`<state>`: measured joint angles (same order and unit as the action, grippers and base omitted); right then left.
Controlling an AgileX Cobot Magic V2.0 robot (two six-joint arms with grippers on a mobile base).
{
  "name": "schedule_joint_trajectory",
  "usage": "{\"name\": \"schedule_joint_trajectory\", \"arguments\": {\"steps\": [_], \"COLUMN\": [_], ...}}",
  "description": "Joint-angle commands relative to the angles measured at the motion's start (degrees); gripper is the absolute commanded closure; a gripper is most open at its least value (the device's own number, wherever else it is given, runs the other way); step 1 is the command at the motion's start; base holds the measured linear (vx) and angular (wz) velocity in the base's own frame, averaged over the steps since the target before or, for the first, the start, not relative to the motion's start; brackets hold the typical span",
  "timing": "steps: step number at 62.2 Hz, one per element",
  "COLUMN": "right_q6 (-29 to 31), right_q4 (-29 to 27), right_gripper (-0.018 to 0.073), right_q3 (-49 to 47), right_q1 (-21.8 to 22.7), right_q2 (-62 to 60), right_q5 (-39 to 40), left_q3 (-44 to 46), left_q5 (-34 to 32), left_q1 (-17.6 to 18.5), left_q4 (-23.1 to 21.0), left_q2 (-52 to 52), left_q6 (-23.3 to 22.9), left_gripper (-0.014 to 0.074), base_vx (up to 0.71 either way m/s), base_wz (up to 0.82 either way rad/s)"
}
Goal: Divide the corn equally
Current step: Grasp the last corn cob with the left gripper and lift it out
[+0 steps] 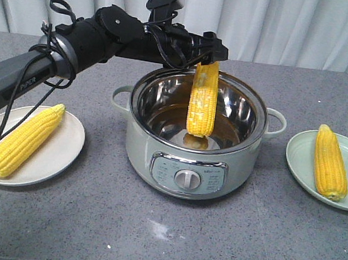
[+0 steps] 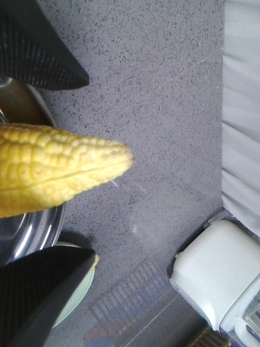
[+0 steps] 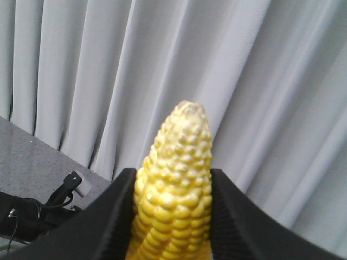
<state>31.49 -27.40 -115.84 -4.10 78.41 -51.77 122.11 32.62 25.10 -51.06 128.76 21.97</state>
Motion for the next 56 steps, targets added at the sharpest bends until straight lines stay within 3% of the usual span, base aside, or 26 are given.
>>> {"name": "schedule_joint_trajectory", "arguments": {"steps": [1, 13, 33, 49, 56], "right_q6": [0.0, 0.0, 0.0, 0.1, 0.1], "right_q4": [-0.8, -0.8, -0.8, -0.8, -0.8], "right_gripper": [0.0560, 0.0560, 0.0560, 0.0560, 0.0560], "right_q3": [-1.2, -1.2, -1.2, -1.2, -1.2], "right_q1": [0.2, 0.2, 0.2, 0.2, 0.2], "right_q2": [-1.2, -1.2, -1.2, -1.2, -1.2], "right_q5": [4.3, 4.3, 4.3, 4.3, 4.1], "left_q3": [1.9, 1.9, 1.9, 6.8, 9.2], "left_q5": [-0.3, -0.7, -1.0, 0.3, 2.5], "left_q1": [0.3, 0.3, 0.3, 0.2, 0.2], "left_q4": [-2.6, -2.5, -2.4, -1.4, 2.5], "left_q2": [-2.8, -2.4, -3.1, -9.3, -13.6], "left_q6": [0.0, 0.0, 0.2, 0.2, 0.2], "left_gripper": [0.0072, 0.0202, 0.0608, 0.0605, 0.0605], "base_vx": [0.00, 0.00, 0.00, 0.00, 0.00], "base_wz": [0.00, 0.00, 0.00, 0.00, 0.00]}}
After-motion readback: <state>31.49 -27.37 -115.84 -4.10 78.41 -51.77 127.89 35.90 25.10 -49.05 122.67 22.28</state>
